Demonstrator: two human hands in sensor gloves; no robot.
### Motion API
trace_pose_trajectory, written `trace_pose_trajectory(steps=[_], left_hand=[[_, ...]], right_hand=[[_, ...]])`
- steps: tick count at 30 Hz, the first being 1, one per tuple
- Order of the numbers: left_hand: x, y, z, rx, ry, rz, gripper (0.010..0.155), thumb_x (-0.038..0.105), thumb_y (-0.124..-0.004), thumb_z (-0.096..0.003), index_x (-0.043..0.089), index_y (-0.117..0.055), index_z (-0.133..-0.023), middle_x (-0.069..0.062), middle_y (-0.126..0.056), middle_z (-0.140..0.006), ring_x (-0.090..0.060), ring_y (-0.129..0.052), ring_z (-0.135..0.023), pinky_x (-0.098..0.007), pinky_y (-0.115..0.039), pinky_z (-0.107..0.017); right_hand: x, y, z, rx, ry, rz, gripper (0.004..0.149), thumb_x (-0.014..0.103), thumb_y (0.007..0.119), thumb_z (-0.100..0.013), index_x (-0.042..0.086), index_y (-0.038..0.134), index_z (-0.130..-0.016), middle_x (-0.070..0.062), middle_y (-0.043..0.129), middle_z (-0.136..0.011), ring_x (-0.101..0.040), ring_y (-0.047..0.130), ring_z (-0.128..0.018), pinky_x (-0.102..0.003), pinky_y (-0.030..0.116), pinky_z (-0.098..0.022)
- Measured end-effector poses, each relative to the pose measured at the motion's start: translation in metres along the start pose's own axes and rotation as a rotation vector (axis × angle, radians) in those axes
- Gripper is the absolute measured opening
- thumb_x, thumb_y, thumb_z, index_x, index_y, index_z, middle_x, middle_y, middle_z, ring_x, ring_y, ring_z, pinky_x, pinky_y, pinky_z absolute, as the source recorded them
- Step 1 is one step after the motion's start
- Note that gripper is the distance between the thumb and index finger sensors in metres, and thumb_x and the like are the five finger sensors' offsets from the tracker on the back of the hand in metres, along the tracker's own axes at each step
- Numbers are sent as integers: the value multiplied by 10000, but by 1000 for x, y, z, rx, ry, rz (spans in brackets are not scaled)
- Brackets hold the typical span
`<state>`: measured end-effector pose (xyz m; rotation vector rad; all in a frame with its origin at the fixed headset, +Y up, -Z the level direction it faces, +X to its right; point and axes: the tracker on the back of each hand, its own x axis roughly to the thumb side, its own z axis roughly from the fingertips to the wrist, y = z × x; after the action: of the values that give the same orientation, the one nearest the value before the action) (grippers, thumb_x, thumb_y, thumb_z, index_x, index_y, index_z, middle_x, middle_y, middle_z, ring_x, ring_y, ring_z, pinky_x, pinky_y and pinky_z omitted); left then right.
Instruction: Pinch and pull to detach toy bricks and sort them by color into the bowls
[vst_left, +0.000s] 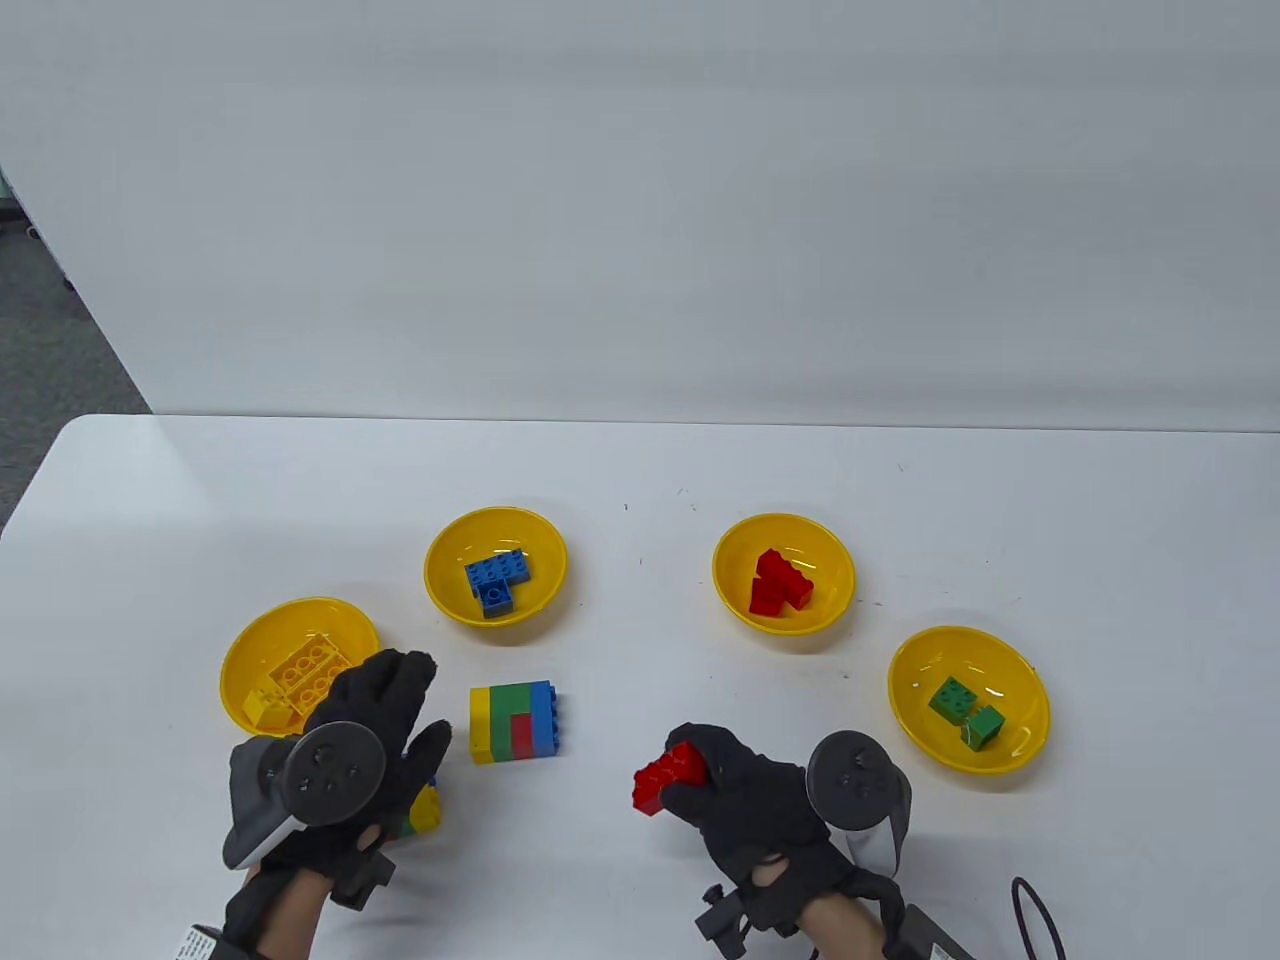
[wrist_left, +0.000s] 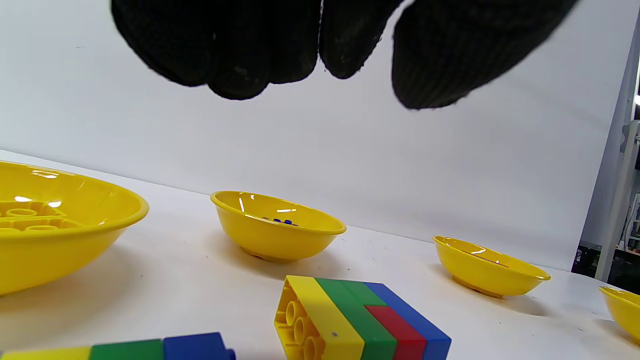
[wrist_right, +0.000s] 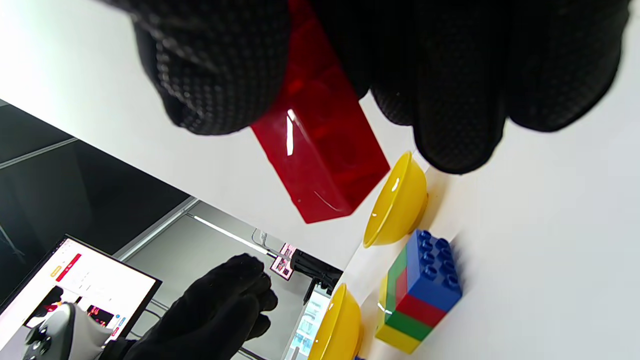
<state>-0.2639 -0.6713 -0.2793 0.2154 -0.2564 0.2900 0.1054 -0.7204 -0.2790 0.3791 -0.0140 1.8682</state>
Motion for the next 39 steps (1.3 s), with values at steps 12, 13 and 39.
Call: trace_pose_trajectory(steps=[12,13,39], left_hand=[[-9,3,0,-37,21,0,670,453,-868,-486,189,-652,-1063,-236,-662,-1072,-496,-766,-945,-650,-705,-662],[-11,3,0,-50,30,-4,676,457,-868,-486,188,-647,-1066,-237,-660,-1075,-500,-764,-946,-652,-703,-662],[-37,-3,-2,-159,126,-74,680,458,-877,-483,187,-653,-1065,-232,-675,-1076,-500,-773,-947,-653,-706,-660]], right_hand=[[45,-92,-82,-249,26,498,640,333,867,-345,-18,755,-868,-330,782,-881,-530,954,-627,-696,776,-440],[45,-95,-91,-236,51,569,639,336,864,-348,-8,751,-875,-324,772,-894,-531,941,-647,-698,768,-451],[-5,-100,-199,-13,382,1212,713,322,803,-382,84,580,-1016,-292,566,-1039,-541,752,-860,-746,609,-574]])
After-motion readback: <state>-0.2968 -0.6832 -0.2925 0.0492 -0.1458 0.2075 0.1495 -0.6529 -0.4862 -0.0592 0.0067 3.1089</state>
